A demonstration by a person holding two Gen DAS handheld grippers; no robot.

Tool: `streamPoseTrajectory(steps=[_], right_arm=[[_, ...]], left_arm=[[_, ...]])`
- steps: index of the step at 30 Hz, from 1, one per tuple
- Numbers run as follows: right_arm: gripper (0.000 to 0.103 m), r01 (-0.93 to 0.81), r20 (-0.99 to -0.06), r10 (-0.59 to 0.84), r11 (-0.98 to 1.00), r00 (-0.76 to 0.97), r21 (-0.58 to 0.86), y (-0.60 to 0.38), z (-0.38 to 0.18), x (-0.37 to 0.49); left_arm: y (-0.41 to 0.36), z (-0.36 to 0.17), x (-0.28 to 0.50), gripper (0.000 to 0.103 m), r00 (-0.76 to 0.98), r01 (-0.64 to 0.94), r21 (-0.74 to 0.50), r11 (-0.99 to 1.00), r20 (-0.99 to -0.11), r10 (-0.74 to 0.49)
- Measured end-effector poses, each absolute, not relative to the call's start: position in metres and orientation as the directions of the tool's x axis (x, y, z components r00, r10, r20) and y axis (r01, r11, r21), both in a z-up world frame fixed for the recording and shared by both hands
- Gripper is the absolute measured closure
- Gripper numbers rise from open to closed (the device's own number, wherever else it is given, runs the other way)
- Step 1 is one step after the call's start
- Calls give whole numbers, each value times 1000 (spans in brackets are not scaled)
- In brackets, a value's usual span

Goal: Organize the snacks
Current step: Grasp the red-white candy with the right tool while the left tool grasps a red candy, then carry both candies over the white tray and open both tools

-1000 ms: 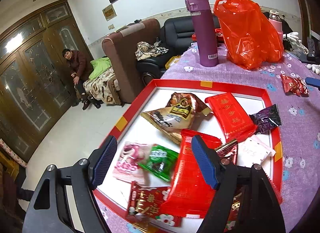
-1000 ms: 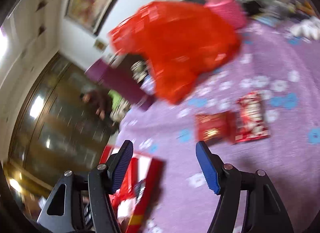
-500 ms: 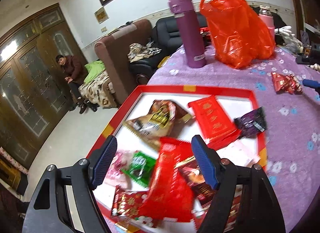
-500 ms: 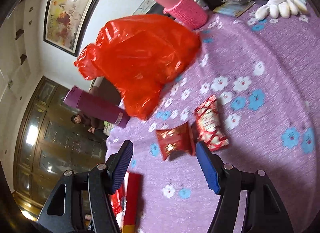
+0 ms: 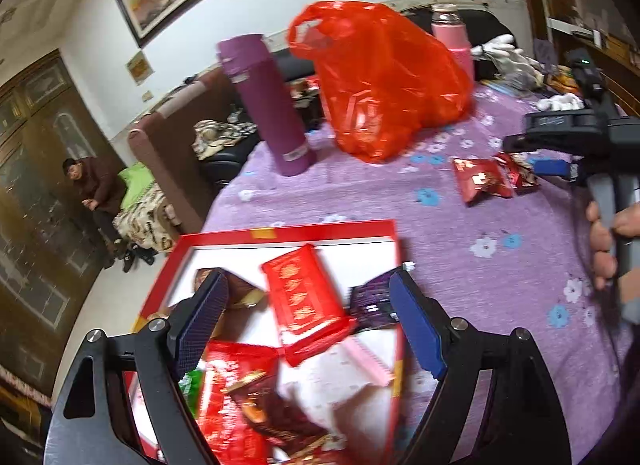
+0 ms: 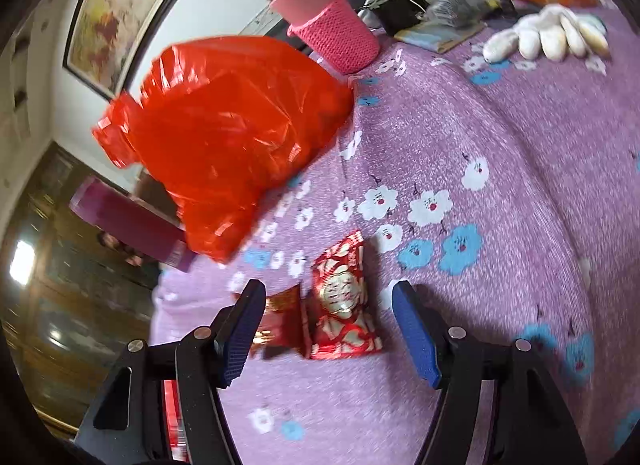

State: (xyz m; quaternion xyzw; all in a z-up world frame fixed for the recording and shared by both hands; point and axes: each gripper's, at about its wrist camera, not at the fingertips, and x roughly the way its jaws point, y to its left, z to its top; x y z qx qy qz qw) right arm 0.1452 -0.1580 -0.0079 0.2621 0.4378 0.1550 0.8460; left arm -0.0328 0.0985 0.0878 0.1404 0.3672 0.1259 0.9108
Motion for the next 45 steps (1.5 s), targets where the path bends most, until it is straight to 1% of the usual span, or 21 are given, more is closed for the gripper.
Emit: streamPoseTrajectory(steps=[2, 3, 4, 6, 7, 8, 9, 11, 12, 13, 16, 19, 23, 27, 30, 33, 35, 36, 38, 40, 45], right_arm=[[41, -55, -693, 432, 867, 577, 495, -147, -6, 145], [46, -67, -726, 368, 911, 581, 407, -138, -4, 143], [57, -76, -754, 294, 948, 588, 310, -127, -2, 142], [68, -93, -778, 174, 985, 603, 149, -111, -3, 138], [70, -105, -781, 119, 992, 613, 69, -102, -4, 136], [70, -116, -782, 94, 993, 617, 28, -97, -4, 135], [72, -112, -784, 100, 993, 613, 38, -99, -4, 135], [77, -66, -780, 200, 977, 593, 200, -123, 0, 139], [77, -23, -754, 291, 939, 590, 344, -146, 2, 141], [77, 11, -723, 349, 897, 596, 442, -166, 3, 141], [77, 74, -639, 436, 788, 633, 611, -207, 6, 138], [77, 100, -577, 518, 683, 632, 723, -228, 0, 139], [77, 112, -575, 539, 663, 616, 741, -228, -6, 142], [77, 94, -559, 558, 652, 613, 753, -225, -2, 143], [77, 90, -553, 555, 650, 622, 754, -224, 1, 141], [77, 90, -553, 559, 648, 618, 756, -225, 0, 141], [76, 91, -554, 562, 647, 614, 757, -224, 0, 141], [76, 89, -554, 563, 648, 613, 756, -224, 0, 141], [76, 87, -553, 562, 649, 615, 756, -224, 0, 142], [76, 84, -553, 562, 650, 615, 755, -223, 1, 143], [76, 79, -556, 565, 655, 610, 752, -221, 1, 144]], left_arm=[[92, 88, -28, 19, 696, -106, 333, 937, -649, 309], [90, 89, -25, 19, 694, -99, 326, 940, -654, 300], [87, 90, -22, 19, 693, -93, 318, 943, -660, 291], [82, 93, -13, 19, 690, -80, 306, 949, -670, 274], [78, 95, -9, 19, 690, -72, 302, 951, -673, 266], [74, 97, -3, 19, 693, -62, 298, 953, -674, 256], [69, 98, 3, 19, 698, -51, 297, 954, -672, 247], [60, 101, 14, 19, 711, -37, 298, 954, -663, 234], [55, 102, 19, 19, 717, -26, 295, 955, -660, 224], [50, 102, 26, 19, 723, -11, 287, 958, -660, 206], [36, 99, 56, 19, 710, 17, 234, 972, -688, 153], [28, 89, 86, 19, 681, 14, 148, 989, -726, 98], [14, 70, 115, 19, 644, -8, 60, 998, -764, 51], [6, 52, 128, 19, 622, -36, 55, 998, -780, 65], [4, 37, 135, 20, 591, -35, 20, 999, -806, 37], [2, 30, 136, 20, 593, -27, 14, 1000, -805, 28], [3, 25, 136, 33, 591, -13, 6, 1000, -806, 12], [2, 22, 137, 45, 580, -3, 12, 1000, -814, 11], [-1, 21, 133, 52, 599, 19, 35, 999, -800, 17], [-2, 21, 129, 63, 608, 33, 31, 999, -794, 5], [1, 23, 114, 66, 622, 36, 18, 999, -783, -8]])
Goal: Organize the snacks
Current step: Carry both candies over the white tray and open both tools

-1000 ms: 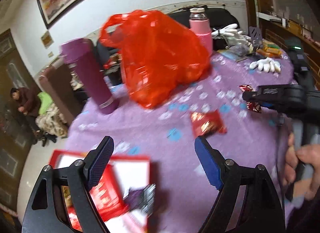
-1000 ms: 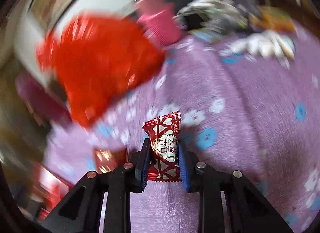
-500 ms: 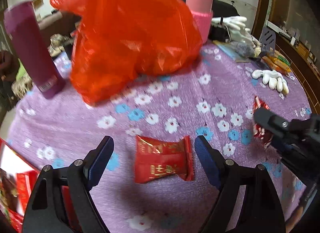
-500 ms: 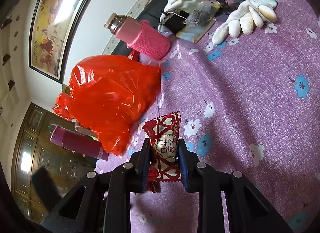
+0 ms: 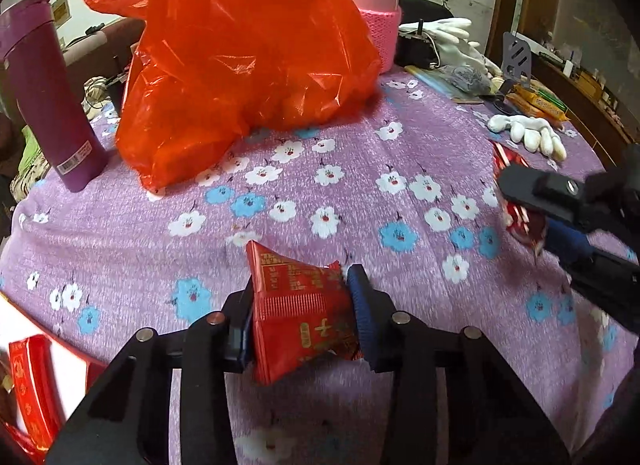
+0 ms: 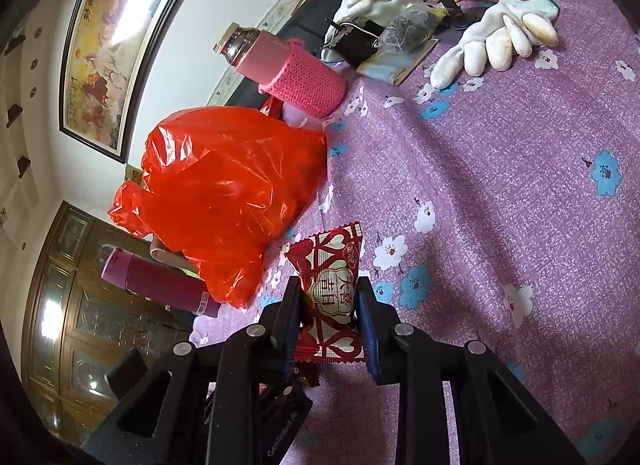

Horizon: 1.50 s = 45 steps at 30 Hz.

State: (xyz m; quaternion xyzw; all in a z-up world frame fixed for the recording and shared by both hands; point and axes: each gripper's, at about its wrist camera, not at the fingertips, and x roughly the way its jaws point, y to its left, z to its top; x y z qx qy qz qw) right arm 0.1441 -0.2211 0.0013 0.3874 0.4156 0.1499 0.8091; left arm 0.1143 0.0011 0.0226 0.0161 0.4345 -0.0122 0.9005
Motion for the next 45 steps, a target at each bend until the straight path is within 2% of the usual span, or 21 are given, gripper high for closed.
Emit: streamPoseTrajectory(steps=[5, 7, 10, 13, 22, 37, 45], right_arm=[[76, 59, -564, 567, 672, 601, 738, -213, 3, 146], [76, 41, -566, 578, 678, 588, 734, -207, 3, 148], [76, 12, -558, 604, 672, 569, 740, -199, 3, 148], [76, -16, -542, 640, 654, 544, 756, -190, 2, 149], [76, -29, -554, 640, 668, 533, 744, -180, 0, 149], [76, -158, -492, 760, 597, 425, 786, -135, 6, 138], [76, -229, -454, 833, 531, 315, 816, -93, 8, 122]], left_arm=[[10, 26, 84, 69, 650, 42, -5, 999, -759, -31], [11, 31, 70, 76, 664, 46, -3, 999, -747, -33], [12, 41, 56, 80, 680, 59, -4, 998, -732, -43], [15, 44, 44, 81, 679, 66, 9, 998, -733, -38], [26, 41, 31, 85, 674, 75, -63, 995, -732, -98], [57, 68, -17, 86, 749, 27, -72, 997, -659, -68], [130, 81, -50, 86, 769, -133, -78, 988, -637, 53]])
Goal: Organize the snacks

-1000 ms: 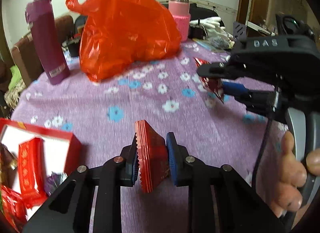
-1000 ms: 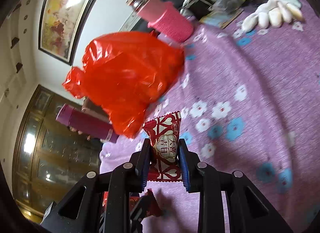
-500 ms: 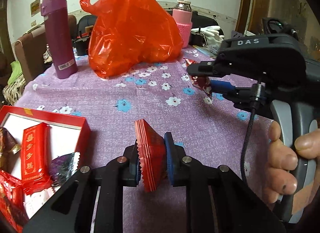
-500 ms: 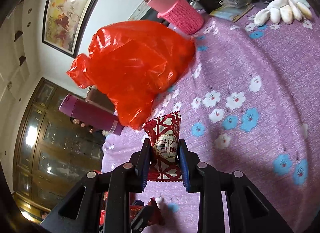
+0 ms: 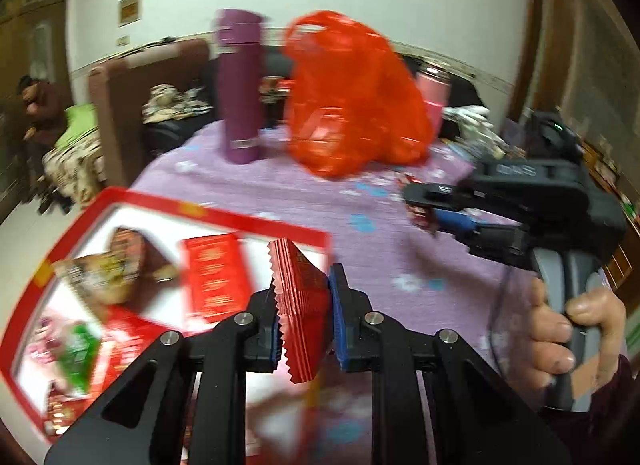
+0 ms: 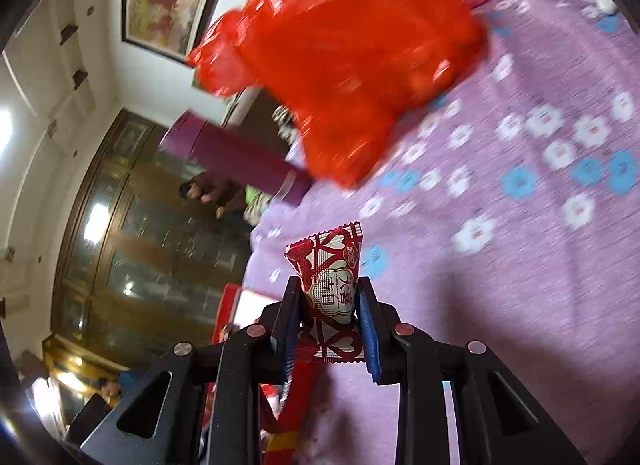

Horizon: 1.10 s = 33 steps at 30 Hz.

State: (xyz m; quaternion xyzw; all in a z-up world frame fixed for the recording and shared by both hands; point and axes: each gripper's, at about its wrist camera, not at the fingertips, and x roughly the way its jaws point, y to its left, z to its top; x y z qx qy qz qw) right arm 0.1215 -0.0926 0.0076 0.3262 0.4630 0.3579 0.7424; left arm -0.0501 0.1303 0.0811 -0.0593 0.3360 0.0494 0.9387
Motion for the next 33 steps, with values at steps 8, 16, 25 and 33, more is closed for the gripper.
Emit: streamPoseTrajectory(steps=[8, 16, 25, 33], right_arm=[[75, -340, -376, 920, 392, 115, 855, -20, 13, 81], [74, -397, -405, 914, 363, -24, 843, 31, 3, 47], [51, -496, -455, 888, 428, 74, 756, 33, 22, 34], [38, -667, -526, 816, 531, 239, 522, 46, 48, -2]], left_arm=[[188, 75, -72, 85, 745, -281, -69, 957, -645, 172], [215, 65, -83, 85, 705, -352, -44, 935, -669, 234], [217, 61, -88, 35, 630, -472, 63, 879, -674, 387], [215, 76, -105, 19, 623, -543, 155, 825, -584, 520]])
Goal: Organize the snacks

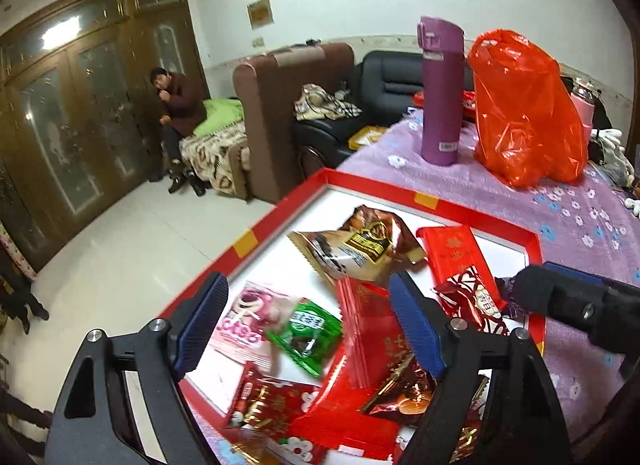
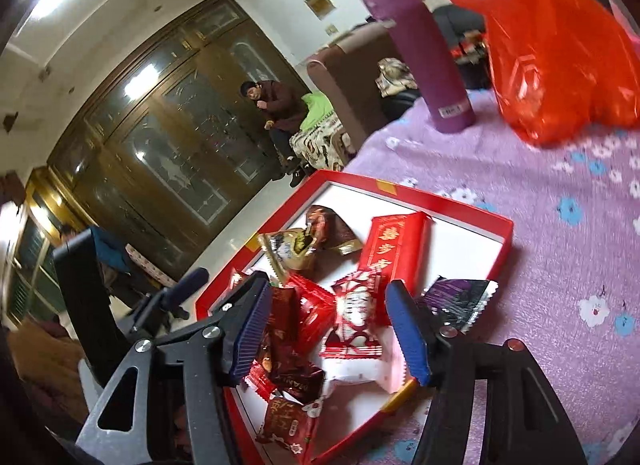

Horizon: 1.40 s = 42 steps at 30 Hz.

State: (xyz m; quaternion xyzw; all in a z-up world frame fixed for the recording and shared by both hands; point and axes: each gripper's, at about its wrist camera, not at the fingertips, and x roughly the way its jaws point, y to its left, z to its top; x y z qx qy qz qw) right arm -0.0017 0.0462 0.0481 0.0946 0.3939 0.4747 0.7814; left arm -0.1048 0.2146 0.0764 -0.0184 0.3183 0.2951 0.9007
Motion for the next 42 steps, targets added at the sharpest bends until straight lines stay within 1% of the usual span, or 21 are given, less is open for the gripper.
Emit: streamPoseTrajectory(steps=[1, 3, 11, 42], right_arm=[[34, -672, -532, 808, 543, 253, 504, 47, 48, -4], [32, -676, -546, 789, 567, 282, 471, 50, 47, -5], [31, -699, -570, 755, 597, 324, 394, 53, 49, -11], [31, -687, -584, 753, 597, 302, 415, 55, 44, -9]], left_arm=[[215, 77, -106, 19, 621, -548, 157, 822, -581, 525], [217, 79, -108, 19, 620, -553, 155, 819, -580, 529], [221, 79, -109, 19, 602, -568, 156, 808, -591, 538], [223, 67, -105, 19, 578, -565, 179, 805, -611, 541]])
